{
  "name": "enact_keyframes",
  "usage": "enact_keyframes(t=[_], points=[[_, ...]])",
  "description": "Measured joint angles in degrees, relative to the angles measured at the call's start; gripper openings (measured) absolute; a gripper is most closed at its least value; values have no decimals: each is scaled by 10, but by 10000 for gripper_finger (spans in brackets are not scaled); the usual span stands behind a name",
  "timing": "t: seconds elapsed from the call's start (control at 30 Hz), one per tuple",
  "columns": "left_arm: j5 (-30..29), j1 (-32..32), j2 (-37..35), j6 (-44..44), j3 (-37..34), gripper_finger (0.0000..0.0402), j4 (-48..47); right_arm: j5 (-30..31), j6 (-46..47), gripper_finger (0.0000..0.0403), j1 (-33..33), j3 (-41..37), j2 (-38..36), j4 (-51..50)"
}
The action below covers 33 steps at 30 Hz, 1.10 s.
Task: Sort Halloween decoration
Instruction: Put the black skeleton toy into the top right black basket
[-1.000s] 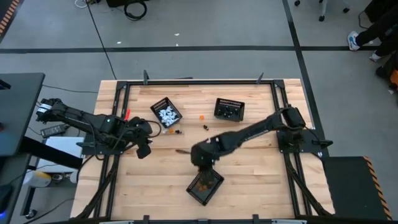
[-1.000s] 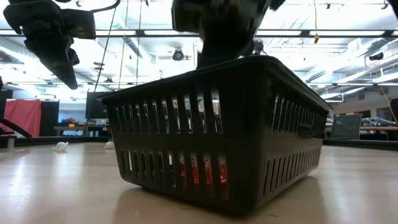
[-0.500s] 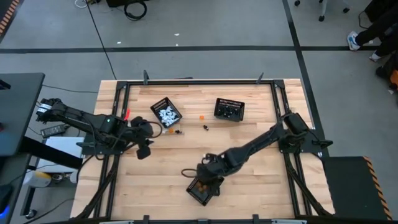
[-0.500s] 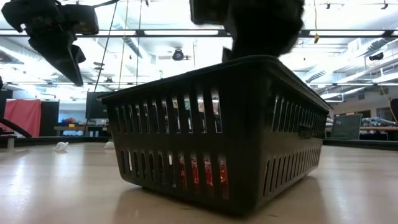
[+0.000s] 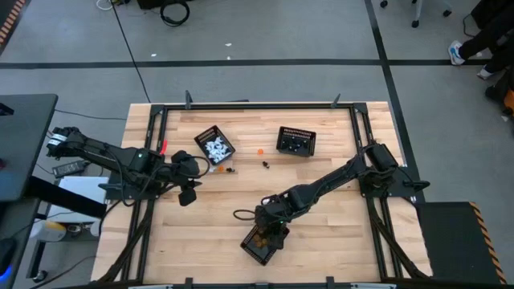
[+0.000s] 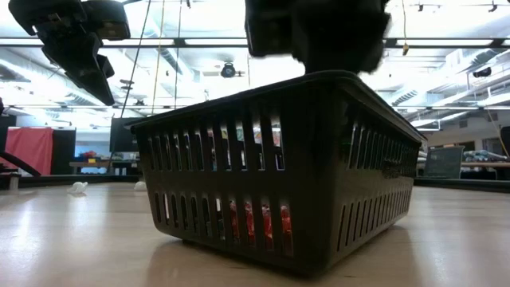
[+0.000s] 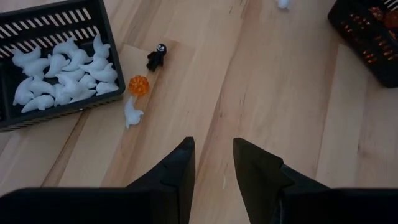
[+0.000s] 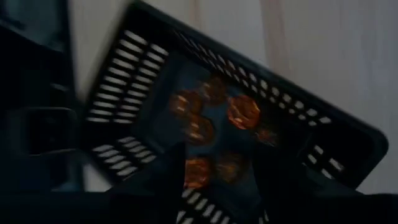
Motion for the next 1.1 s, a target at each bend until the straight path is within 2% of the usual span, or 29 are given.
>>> enact_keyframes(t=[0.13,0.3,0.37,0.6,0.9,1.1], points=[[0,0,0,27,0,117,11,10,-5,189,-10,13,-34,-3],[0,0,0,90,0,117,73,106,-30,181,-34,14,-72,-40],[-8,0,0,103,0,116,96,125,-51,179,-50,14,-73,-62],[-43,2,0,85,0,117,125,119,-74,196,-123,13,-43,-102],[-57,2,0,10,0,117,132,124,-203,247,-247,13,-43,-105],[-92,2,0,-12,0,117,132,114,-259,247,-319,13,-43,-88]])
